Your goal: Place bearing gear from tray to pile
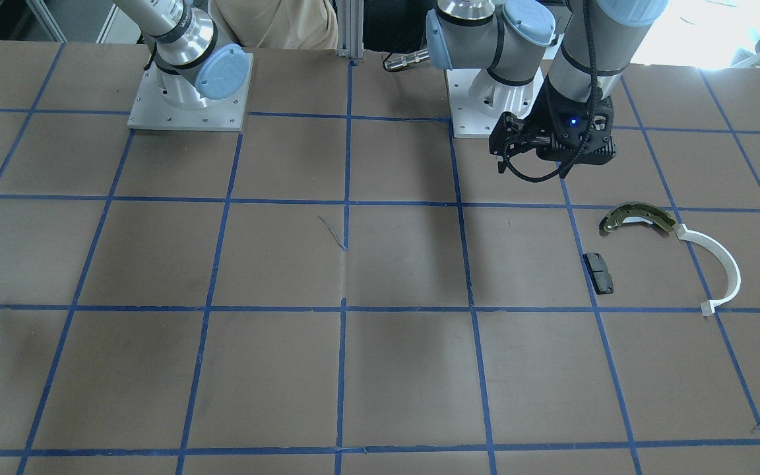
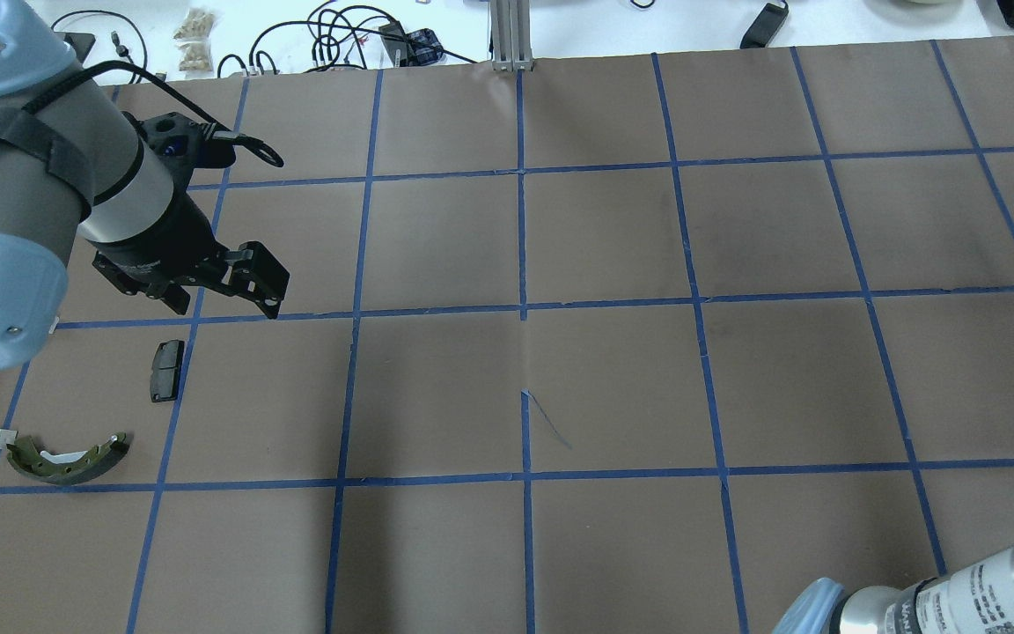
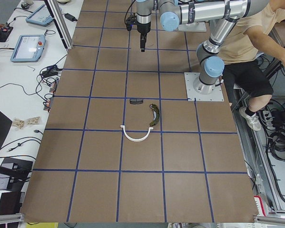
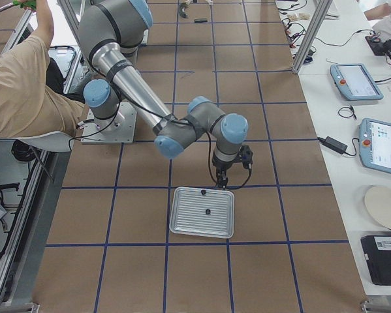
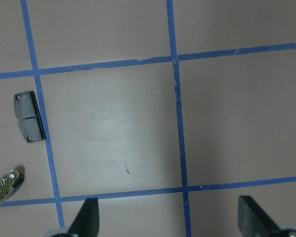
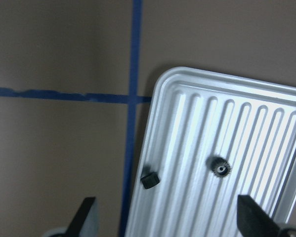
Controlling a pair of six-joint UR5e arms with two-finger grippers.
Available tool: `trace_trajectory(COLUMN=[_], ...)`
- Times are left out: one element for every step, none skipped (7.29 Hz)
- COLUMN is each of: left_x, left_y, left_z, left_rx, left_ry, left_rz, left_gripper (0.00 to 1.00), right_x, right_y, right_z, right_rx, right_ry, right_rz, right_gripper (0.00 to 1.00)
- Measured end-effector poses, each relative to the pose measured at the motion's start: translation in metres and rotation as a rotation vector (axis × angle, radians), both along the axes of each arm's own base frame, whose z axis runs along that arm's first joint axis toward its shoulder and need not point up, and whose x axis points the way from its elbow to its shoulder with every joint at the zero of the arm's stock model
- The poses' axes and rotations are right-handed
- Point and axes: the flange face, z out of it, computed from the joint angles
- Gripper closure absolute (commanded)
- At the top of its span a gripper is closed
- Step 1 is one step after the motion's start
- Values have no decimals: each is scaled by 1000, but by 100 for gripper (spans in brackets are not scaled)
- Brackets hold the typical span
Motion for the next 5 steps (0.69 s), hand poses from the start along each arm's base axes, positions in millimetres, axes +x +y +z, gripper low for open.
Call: trace_trajectory(left_x=[1, 1, 1, 2, 2], left_y=[0, -1, -1, -1, -3], left_z=[0, 0, 1, 1, 2], left_rx=[0, -2, -5, -7, -12], left_ry=[-1, -2, -3, -3, -2], left_rz=[-2, -2, -2, -2, -2], left_gripper=[0, 0, 0, 0, 0], right_x=[-35, -59, -71, -76, -77], right_y=[15, 27, 32, 33, 33], right_z=[-27, -51, -70, -83, -89], right_rx=[0, 4, 4, 4, 3], right_ry=[0, -10, -14, -19, -23], right_rz=[27, 38, 36, 30, 19], right_gripper=[7, 7, 5, 5, 5])
